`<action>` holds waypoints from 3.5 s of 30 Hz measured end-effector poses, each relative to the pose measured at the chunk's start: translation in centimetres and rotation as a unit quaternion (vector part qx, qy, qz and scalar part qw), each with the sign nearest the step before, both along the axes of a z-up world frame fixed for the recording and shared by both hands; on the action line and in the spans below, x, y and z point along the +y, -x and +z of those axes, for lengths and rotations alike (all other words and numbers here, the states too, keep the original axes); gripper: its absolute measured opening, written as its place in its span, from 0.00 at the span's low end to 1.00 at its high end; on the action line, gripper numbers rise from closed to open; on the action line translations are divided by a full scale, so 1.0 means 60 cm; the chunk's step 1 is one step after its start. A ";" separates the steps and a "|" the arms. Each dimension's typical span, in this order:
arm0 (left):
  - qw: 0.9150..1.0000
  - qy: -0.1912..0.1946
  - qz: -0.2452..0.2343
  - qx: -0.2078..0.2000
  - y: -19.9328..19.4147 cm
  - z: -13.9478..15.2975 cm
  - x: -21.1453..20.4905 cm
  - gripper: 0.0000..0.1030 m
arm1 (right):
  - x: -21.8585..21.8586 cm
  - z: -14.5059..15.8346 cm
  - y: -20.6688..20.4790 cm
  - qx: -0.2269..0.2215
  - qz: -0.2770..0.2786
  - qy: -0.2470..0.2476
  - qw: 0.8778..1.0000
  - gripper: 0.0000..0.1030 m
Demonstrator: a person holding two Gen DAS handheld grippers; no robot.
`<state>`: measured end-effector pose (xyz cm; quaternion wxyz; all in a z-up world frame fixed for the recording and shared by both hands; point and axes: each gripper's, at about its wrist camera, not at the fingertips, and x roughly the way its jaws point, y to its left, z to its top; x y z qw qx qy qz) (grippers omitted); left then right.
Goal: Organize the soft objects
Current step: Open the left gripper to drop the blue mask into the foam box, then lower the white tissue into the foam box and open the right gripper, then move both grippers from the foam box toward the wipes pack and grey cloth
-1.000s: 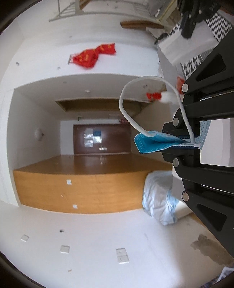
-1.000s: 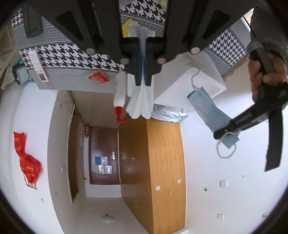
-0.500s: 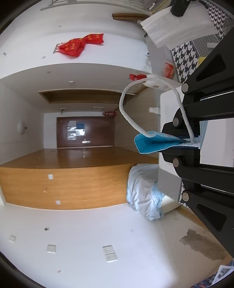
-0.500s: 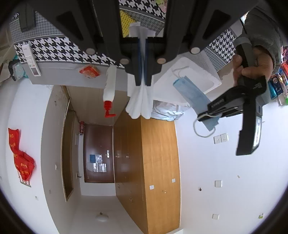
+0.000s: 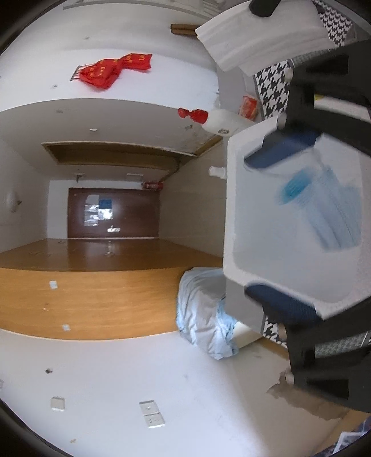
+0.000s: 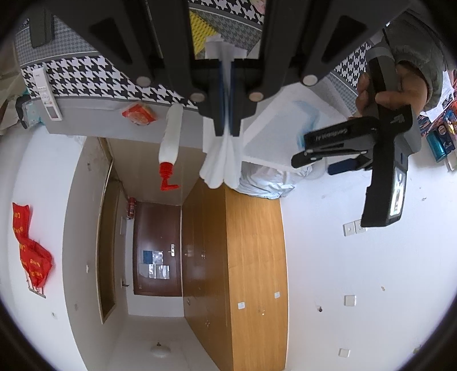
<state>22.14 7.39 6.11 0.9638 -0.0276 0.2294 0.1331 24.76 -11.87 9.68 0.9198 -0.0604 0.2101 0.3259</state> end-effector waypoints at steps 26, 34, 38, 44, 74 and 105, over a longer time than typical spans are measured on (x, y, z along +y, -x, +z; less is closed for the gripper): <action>0.998 0.011 0.017 -0.060 0.086 0.020 0.045 0.99 | 0.096 0.040 0.009 -0.020 0.049 0.012 0.999 0.05; 0.998 0.007 0.037 -0.057 0.106 0.008 0.058 0.99 | 0.129 0.047 0.003 -0.018 0.072 0.012 0.997 0.05; 0.997 0.006 0.049 -0.060 0.115 0.000 0.069 0.99 | 0.140 0.052 0.004 -0.020 0.081 0.007 0.997 0.05; 0.996 0.004 0.058 -0.061 0.125 -0.003 0.079 0.99 | 0.170 0.031 -0.017 0.008 0.097 0.020 0.995 0.05; 0.994 0.010 0.092 -0.051 0.150 -0.019 0.105 0.99 | 0.218 -0.037 -0.044 0.052 0.099 0.096 0.989 0.70; 0.997 -0.013 0.000 -0.074 0.185 0.030 -0.040 0.99 | 0.026 0.021 0.019 0.013 0.036 0.021 0.999 0.71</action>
